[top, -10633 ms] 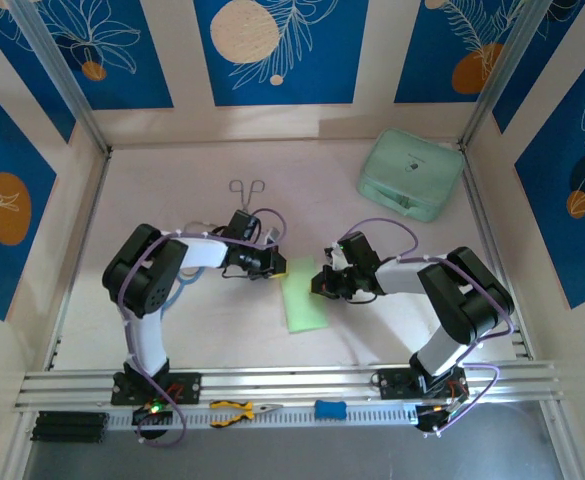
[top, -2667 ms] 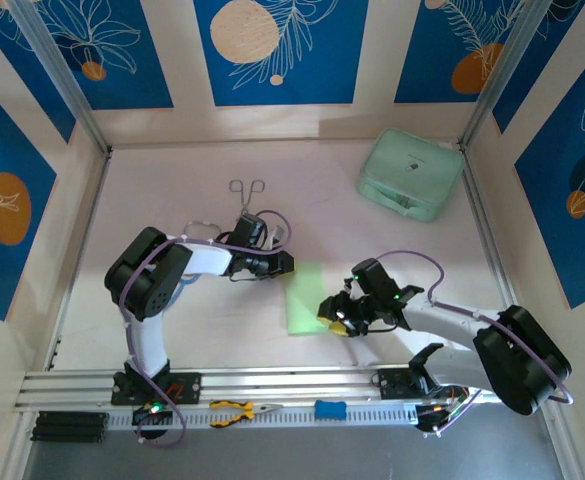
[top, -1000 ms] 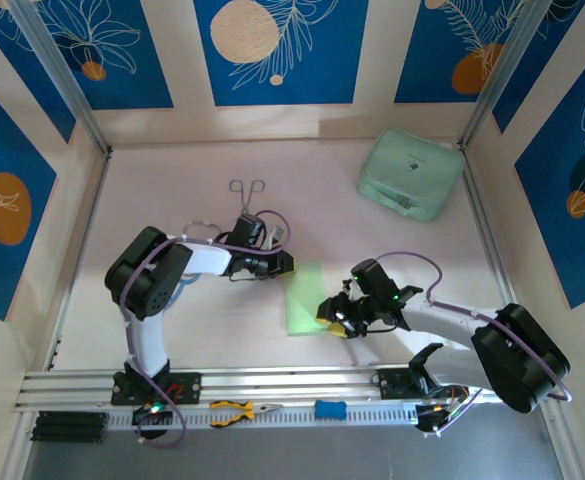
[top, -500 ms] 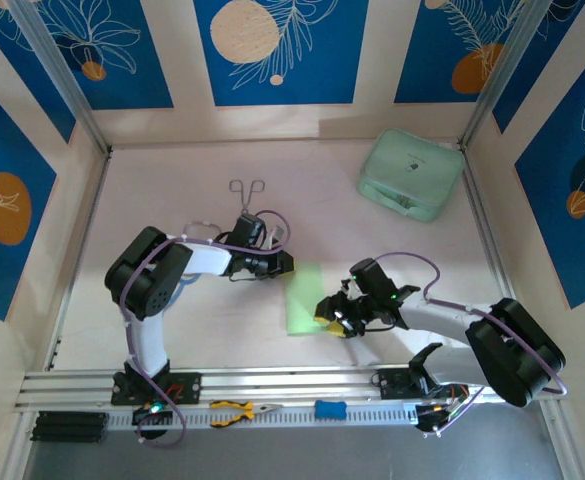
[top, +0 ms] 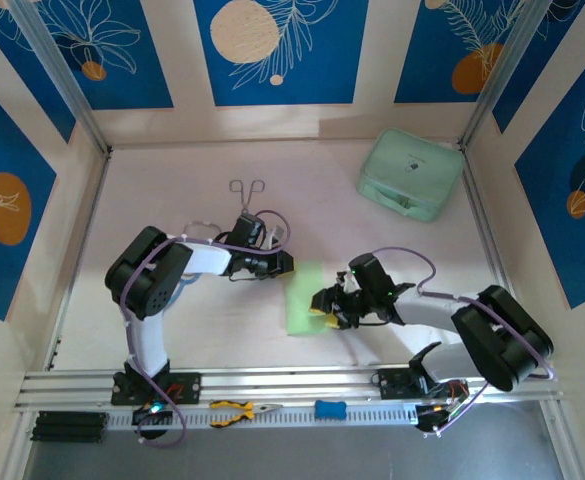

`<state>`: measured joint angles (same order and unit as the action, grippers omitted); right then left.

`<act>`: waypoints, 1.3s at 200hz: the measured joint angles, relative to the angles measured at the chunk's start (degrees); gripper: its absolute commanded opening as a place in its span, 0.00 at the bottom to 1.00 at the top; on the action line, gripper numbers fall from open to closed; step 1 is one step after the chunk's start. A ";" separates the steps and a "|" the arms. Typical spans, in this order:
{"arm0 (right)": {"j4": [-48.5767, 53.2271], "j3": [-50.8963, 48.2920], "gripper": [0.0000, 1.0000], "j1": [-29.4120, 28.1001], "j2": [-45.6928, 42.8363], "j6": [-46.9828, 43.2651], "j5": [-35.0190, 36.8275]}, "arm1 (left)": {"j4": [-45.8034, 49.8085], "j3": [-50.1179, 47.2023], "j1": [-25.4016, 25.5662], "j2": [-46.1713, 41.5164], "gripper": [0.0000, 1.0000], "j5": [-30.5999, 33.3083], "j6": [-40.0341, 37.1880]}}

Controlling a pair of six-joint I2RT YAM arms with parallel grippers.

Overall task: Fold a paper plane with a square sheet of paper (pick it up from the middle)
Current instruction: Fold the triangle a second time at the center of the table.

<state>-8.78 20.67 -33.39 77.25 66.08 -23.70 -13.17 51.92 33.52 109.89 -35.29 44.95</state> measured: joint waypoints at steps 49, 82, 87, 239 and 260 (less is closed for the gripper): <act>-2.91 2.54 0.42 1.57 4.37 -3.19 -0.85 | 0.28 0.37 -0.15 0.24 0.15 -0.76 -0.02; -3.82 3.28 0.35 2.78 5.88 -5.53 -1.84 | 0.94 0.76 -0.15 0.31 0.15 -1.01 -0.26; -3.78 3.50 0.35 2.80 6.12 -5.95 -1.86 | 1.18 0.92 -0.15 0.33 0.15 -1.14 -0.35; -4.13 6.23 0.07 5.99 9.33 -5.55 2.67 | 11.37 -3.50 3.43 -23.23 0.48 10.05 -9.51; -4.15 6.23 0.06 6.27 9.31 -5.35 3.39 | 11.98 -6.14 6.91 -25.97 0.49 13.70 -11.80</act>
<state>-12.93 26.89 -27.11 86.56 60.73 -20.32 -1.19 45.78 40.42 83.92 -21.58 33.15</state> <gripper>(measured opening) 0.066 0.485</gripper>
